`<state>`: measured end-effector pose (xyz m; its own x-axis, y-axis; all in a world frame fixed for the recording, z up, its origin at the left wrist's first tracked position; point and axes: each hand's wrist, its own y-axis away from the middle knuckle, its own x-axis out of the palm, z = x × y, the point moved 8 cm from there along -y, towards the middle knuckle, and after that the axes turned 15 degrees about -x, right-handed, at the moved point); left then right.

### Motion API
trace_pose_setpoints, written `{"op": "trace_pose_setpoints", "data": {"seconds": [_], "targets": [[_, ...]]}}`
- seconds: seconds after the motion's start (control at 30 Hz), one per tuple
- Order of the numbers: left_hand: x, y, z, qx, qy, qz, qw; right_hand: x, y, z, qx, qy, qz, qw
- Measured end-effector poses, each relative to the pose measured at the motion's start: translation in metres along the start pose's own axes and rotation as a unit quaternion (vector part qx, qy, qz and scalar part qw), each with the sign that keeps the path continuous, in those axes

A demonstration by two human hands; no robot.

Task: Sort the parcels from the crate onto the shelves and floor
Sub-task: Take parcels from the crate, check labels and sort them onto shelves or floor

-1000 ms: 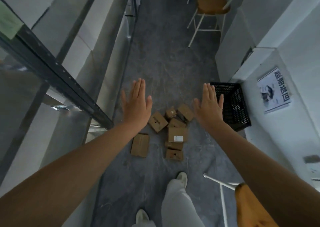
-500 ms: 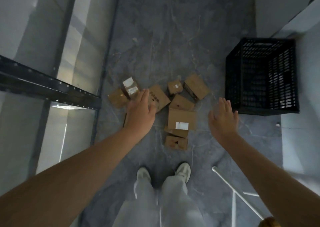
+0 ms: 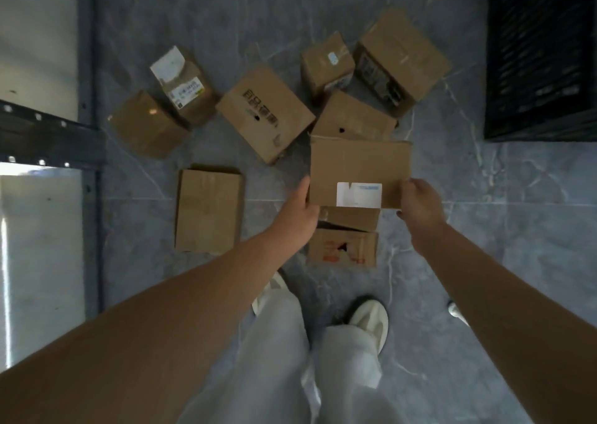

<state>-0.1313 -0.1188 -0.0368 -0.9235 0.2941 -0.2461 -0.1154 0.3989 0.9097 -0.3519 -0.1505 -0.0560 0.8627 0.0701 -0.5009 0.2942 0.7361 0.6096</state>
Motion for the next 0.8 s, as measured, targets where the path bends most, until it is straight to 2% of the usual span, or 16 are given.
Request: {"op": "trace_pose_setpoints", "data": {"seconds": [0.1,0.23,0.47,0.63,0.8], "targets": [[0.007,0.005,-0.005,0.010,0.002,0.065,0.998,-0.001,0.009,0.002,0.018,-0.063,-0.026,0.997],[-0.015,0.048,-0.025,0.022,0.014,0.067,0.997,-0.023,0.040,0.041,0.023,-0.097,-0.039,0.994],[-0.134,0.187,-0.104,0.083,0.123,-0.065,0.987,-0.082,0.111,0.216,0.001,-0.182,-0.031,0.983],[-0.240,0.311,-0.159,0.120,0.196,-0.153,0.961,-0.131,0.188,0.372,-0.082,-0.213,0.032,0.973],[-0.318,0.453,-0.183,0.167,0.243,-0.248,0.923,-0.166,0.282,0.501,-0.178,-0.235,0.139,0.945]]}}
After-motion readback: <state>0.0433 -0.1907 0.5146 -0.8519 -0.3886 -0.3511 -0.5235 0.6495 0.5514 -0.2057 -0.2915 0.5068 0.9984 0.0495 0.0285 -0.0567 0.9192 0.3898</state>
